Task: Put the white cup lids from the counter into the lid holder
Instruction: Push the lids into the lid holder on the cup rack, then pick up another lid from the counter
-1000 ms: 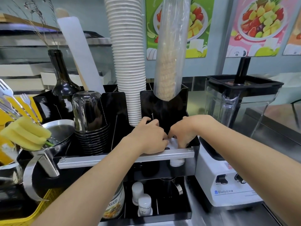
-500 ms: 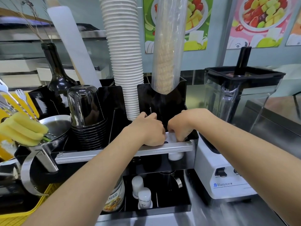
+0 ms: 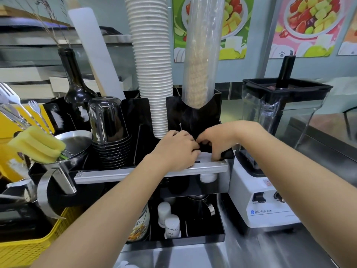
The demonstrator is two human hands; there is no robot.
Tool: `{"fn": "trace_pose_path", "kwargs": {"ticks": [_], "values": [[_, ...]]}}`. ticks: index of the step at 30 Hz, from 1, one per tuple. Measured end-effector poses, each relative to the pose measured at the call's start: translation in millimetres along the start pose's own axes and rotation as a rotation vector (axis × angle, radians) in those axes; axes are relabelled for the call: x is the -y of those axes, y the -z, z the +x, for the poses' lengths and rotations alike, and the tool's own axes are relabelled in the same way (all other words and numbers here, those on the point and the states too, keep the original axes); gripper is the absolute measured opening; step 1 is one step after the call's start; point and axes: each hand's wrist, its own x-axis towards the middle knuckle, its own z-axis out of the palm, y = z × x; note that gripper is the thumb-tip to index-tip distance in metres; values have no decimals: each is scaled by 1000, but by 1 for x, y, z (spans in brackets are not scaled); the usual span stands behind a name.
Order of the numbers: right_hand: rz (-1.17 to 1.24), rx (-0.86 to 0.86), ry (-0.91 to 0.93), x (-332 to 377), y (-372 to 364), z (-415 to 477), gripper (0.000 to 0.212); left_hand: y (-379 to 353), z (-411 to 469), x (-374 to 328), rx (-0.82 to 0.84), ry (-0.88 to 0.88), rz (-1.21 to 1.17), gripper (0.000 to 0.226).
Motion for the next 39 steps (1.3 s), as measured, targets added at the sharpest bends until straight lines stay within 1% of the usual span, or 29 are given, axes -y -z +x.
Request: {"fn": "trace_pose_path", "kwargs": {"ticks": [2,4,8,10,12,14,17,22,24,27,30,32,34,35,38,39], "values": [[108,-147,-2,-1,2,-15,66,0,-10,-3,-132,-3,-49,38],[215,-347,6,2,-5,-32,68,4,-24,-7,-233,5,-86,42],[433,-737,67,21,-42,-70,65,11,-74,-19,-393,78,-192,61],[558,-848,90,39,-71,-85,66,8,-107,-26,-447,128,-254,60],[643,-892,101,59,-104,-95,68,0,-143,-34,-477,193,-320,58],[707,-859,99,80,-139,-101,71,-15,-177,-41,-466,254,-379,58],[725,-730,136,112,-189,-106,76,-47,-220,-53,-367,334,-449,62],[772,-412,116,165,-260,-112,88,-97,-280,-75,-140,418,-578,72],[740,-307,132,185,-281,-115,88,-109,-301,-80,-78,452,-620,71],[715,-179,141,211,-302,-124,87,-122,-329,-85,22,504,-679,59],[702,-110,142,232,-318,-131,87,-134,-353,-88,113,495,-713,65],[689,-72,152,243,-323,-136,86,-138,-366,-89,222,495,-752,79],[697,-71,161,249,-327,-138,84,-144,-377,-88,332,468,-754,97],[699,-71,163,252,-327,-140,84,-147,-382,-89,359,447,-737,100],[701,-70,143,257,-332,-140,86,-157,-394,-91,347,419,-726,96],[689,-78,140,258,-333,-139,85,-159,-396,-92,332,414,-744,98]]}}
